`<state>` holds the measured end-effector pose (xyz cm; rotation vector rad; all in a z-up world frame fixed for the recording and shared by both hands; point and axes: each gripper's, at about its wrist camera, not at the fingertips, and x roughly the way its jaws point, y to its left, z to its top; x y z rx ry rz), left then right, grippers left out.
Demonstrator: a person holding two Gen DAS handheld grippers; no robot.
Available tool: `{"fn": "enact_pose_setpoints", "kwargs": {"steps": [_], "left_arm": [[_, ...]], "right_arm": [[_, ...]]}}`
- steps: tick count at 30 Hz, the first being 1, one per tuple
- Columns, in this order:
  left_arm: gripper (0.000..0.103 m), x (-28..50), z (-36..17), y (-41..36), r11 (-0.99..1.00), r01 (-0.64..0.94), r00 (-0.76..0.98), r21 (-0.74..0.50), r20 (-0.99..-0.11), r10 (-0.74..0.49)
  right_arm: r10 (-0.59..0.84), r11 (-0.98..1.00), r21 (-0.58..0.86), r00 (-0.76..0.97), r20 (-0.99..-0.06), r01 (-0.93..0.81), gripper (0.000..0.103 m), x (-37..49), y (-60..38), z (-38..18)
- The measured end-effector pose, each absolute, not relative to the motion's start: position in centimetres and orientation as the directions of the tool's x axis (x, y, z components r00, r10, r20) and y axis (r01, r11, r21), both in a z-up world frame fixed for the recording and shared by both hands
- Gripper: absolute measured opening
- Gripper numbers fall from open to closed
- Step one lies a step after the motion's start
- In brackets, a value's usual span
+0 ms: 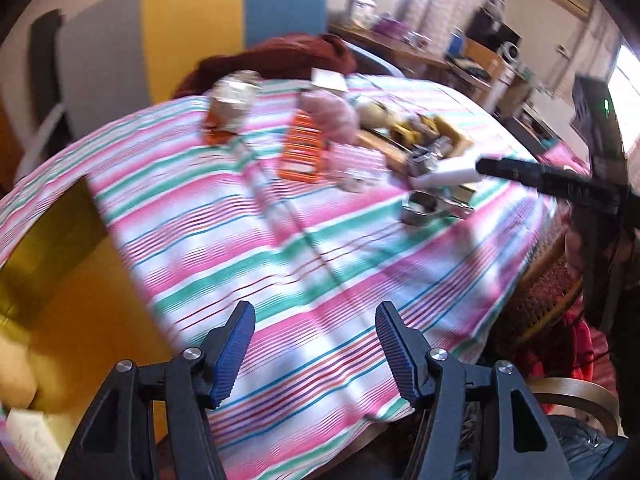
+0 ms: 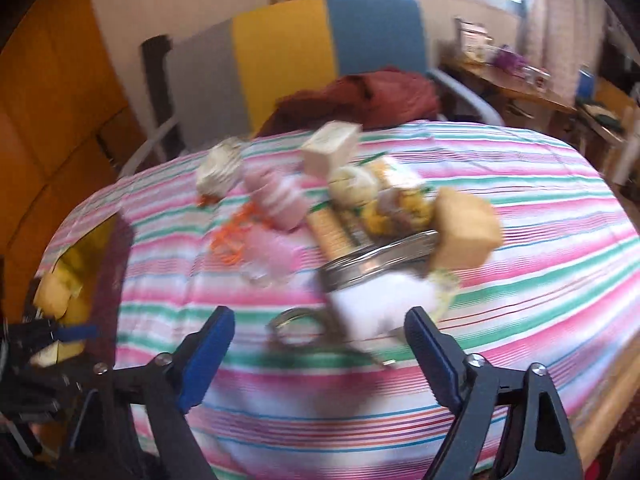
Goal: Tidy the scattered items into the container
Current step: 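Grasp the white foam block with the right tool while the left tool reaches toward a silver clip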
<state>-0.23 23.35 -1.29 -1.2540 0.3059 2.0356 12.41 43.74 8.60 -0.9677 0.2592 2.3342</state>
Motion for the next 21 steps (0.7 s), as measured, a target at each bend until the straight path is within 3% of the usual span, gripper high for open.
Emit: {"fn": "enact_pose_setpoints", "kwargs": {"steps": [5,9,14,21], "left_arm": [[0.063,-0.8,-2.3,27.3,-0.664,-0.730,-0.220,-0.163,-0.864,0.454],[0.063,-1.4,-2.6,29.4,-0.637,-0.748,-0.185,-0.189,-0.862,0.473],[0.063,-1.6,-3.1,31.4,-0.604,-0.768,-0.144,-0.213,-0.862,0.487],[0.063,-1.9,-4.2,33.1,-0.585,-0.773,-0.095,-0.245,-0.867,0.489]], "right_arm": [[0.453,-0.750,0.026,-0.542,-0.708,-0.660,0.074,13.0,47.1,10.0],[0.430,-0.791,-0.049,-0.497,-0.754,-0.610,0.074,11.2,47.4,9.7],[0.434,-0.785,-0.168,-0.335,-0.837,-0.597,0.085,8.5,47.5,8.4],[0.364,-0.836,-0.233,-0.185,-0.913,-0.496,0.086,6.7,49.8,5.3]]}}
